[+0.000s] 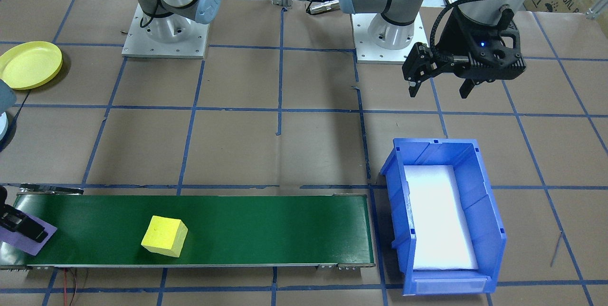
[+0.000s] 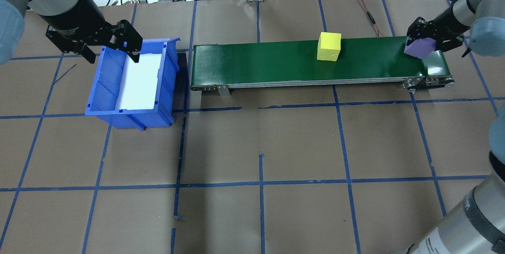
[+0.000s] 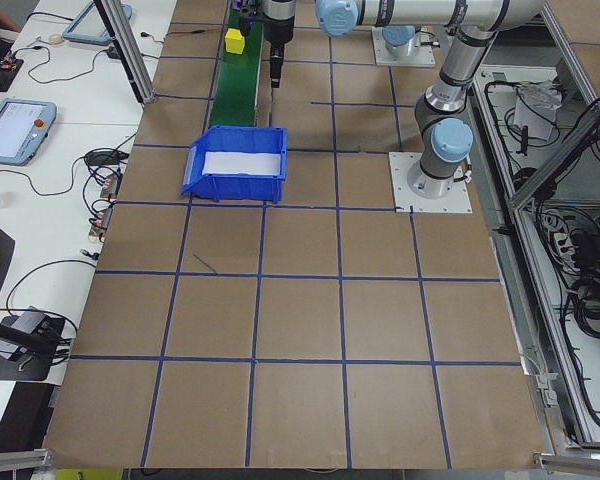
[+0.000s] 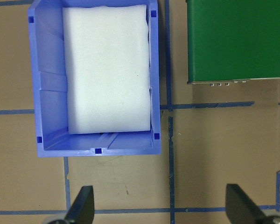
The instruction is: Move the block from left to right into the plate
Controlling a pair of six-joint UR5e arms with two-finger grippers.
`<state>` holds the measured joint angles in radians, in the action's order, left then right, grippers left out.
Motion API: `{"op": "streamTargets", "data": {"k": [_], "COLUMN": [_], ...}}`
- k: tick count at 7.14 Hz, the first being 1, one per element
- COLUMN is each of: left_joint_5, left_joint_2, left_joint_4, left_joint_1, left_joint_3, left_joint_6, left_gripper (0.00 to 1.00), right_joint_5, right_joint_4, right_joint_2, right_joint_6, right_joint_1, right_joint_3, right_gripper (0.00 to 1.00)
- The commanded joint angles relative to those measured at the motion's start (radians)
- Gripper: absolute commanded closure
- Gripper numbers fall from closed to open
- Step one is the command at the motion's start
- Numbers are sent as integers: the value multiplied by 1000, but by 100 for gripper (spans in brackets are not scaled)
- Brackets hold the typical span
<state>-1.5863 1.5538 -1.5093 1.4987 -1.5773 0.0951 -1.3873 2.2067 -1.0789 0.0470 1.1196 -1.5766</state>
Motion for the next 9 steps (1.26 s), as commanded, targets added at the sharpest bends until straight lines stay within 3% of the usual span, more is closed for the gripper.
{"op": "streamTargets", "data": {"k": [1, 3, 6, 7, 8, 9], "left_joint_5": [0, -1, 0, 0, 0, 0], "left_joint_2": [0, 0, 3, 3, 6, 14], "left_joint_4": [0, 1, 11, 11, 14, 29], "left_joint_1": [0, -2, -3, -3, -3, -3], "left_joint_3": [0, 0, 2, 3, 5, 6], "left_joint_6": [0, 2, 2, 0, 0, 2], "left_gripper": [0, 0, 0, 0, 0, 0], "right_joint_5": [-175, -188, -197, -241, -272, -271], "right_joint_4": [-66, -249, -194, -176, -145, -144], "right_joint_2": [-90, -125, -107, -72, -50, -50], "right_joint_6": [158, 368, 657, 683, 683, 682], "right_joint_1": [-77, -331, -533, -549, -549, -549], "right_joint_3": [-14, -51, -77, -80, -95, -123], "right_gripper": [76, 76, 75, 69, 57, 3]}}
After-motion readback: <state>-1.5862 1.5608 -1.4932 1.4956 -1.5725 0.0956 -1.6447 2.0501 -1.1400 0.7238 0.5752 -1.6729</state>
